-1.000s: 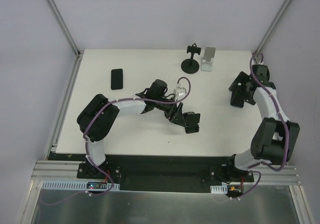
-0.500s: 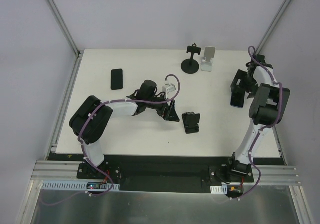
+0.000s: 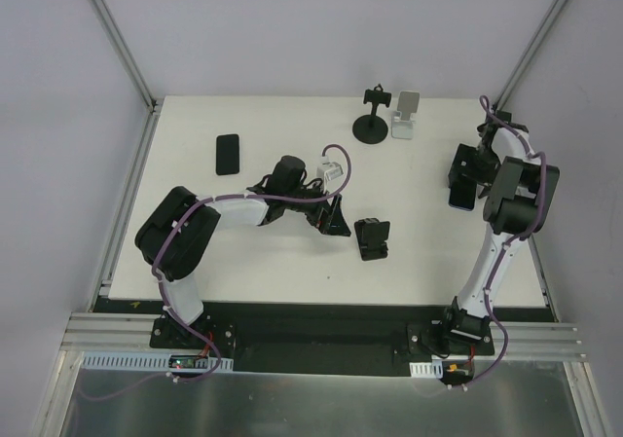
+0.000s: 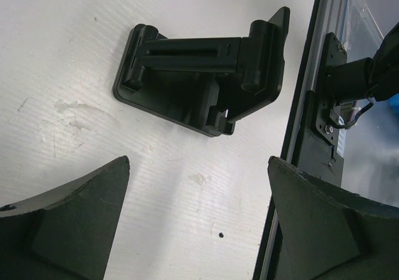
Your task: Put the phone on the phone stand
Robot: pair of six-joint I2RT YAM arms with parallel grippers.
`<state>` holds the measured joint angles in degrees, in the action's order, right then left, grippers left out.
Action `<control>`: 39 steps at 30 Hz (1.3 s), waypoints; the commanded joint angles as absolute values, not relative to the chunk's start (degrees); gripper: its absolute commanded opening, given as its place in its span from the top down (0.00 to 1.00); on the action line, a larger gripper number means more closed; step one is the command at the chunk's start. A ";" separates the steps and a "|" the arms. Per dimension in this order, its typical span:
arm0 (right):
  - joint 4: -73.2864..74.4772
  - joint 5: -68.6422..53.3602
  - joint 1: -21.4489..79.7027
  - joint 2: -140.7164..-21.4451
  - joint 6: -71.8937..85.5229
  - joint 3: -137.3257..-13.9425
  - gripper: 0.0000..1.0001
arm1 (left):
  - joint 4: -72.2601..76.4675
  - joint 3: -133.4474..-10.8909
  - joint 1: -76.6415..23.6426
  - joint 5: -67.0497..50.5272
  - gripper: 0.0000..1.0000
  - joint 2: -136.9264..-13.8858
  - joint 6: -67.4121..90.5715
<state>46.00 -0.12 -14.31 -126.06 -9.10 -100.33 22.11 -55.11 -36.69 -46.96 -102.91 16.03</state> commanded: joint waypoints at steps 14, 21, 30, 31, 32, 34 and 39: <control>52.30 5.98 -10.72 -128.50 -10.72 -104.94 0.17 | 24.08 -55.81 -36.65 -48.60 0.11 -101.34 16.08; 51.16 2.65 -9.41 -124.74 -9.93 -102.32 0.00 | 23.91 -55.99 -36.56 -48.95 0.11 -101.51 16.00; 49.30 2.38 -9.14 -124.62 -8.53 -99.58 0.02 | 23.91 -55.99 -36.65 -48.87 0.11 -101.60 16.00; 49.48 1.94 -9.14 -124.98 -8.35 -99.58 0.02 | 23.91 -56.07 -36.65 -48.87 0.11 -101.78 16.00; 49.66 1.93 -9.14 -125.24 -8.00 -99.67 0.01 | 23.91 -56.07 -36.65 -48.95 0.11 -101.86 16.00; 50.27 2.46 -8.97 -126.03 -7.12 -100.37 0.04 | 23.91 -56.07 -36.65 -48.87 0.11 -101.78 16.00; 52.20 4.04 -9.05 -127.44 -5.89 -102.83 0.14 | 23.91 -56.07 -36.56 -49.04 0.12 -101.87 16.00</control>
